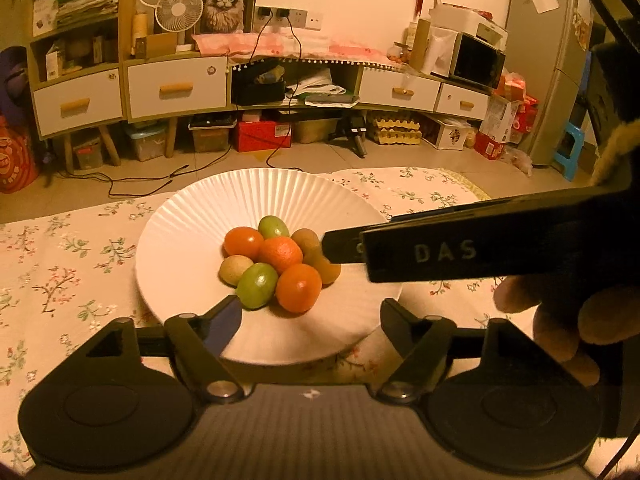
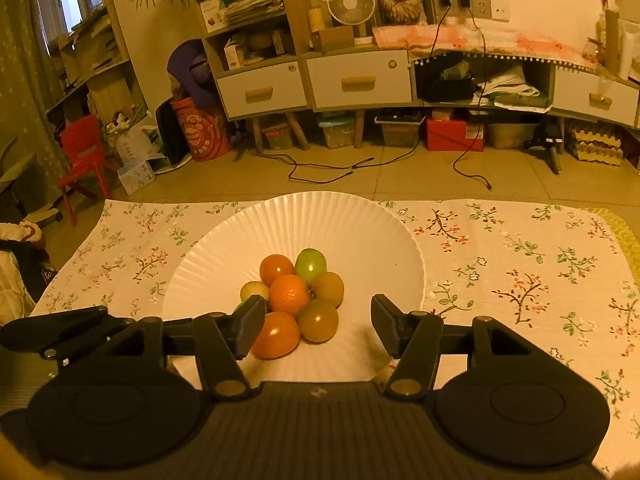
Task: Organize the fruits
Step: 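Open the left tool over the plate while the right tool releases the olive tomato, then withdraw both open tools from the plate back toward the fruit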
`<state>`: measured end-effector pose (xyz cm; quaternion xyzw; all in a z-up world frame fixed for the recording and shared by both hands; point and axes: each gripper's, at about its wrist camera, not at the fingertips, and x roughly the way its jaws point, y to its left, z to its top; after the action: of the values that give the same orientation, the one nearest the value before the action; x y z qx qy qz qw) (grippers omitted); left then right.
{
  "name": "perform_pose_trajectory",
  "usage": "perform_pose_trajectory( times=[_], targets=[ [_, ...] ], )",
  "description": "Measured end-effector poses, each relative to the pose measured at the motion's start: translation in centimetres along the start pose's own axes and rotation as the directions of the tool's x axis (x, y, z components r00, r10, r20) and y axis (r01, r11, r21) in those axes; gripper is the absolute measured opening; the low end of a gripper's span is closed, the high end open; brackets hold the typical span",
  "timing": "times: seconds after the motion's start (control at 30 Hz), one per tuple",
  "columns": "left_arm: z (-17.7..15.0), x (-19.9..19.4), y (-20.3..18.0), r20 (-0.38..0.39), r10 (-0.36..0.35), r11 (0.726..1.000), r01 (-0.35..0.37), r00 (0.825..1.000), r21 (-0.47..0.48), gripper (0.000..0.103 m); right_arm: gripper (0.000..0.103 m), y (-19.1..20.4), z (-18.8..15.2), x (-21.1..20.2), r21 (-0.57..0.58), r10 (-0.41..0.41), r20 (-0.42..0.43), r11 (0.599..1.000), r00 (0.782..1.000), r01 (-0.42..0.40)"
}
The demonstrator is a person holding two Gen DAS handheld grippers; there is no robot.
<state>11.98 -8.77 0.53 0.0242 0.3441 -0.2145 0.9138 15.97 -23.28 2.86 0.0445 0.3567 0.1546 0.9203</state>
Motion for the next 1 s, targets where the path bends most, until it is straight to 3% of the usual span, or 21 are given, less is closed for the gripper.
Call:
perform_pose_trajectory(
  times=[0.4, 0.6, 1.0],
  targets=[
    [-1.8, -3.4, 1.1, 0.002, 0.068, 0.997, -0.068, 0.998, 0.042, 0.103, 0.079, 1.5, -1.2, -2.3, -0.008, -0.022, 0.009, 1.000, 1.000, 0.022],
    [-2.8, -4.8, 2.0, -0.020, 0.098, 0.993, -0.097, 0.995, 0.062, 0.103, 0.092, 2.6, -2.0, -3.0, -0.033, -0.031, 0.007, 0.999, 0.999, 0.031],
    [-5.3, -6.7, 3.8, -0.054, 0.126, 0.989, -0.121, 0.991, 0.088, 0.103, 0.100, 4.2, -4.3, -3.6, -0.045, -0.035, -0.006, 0.998, 0.999, 0.035]
  ],
)
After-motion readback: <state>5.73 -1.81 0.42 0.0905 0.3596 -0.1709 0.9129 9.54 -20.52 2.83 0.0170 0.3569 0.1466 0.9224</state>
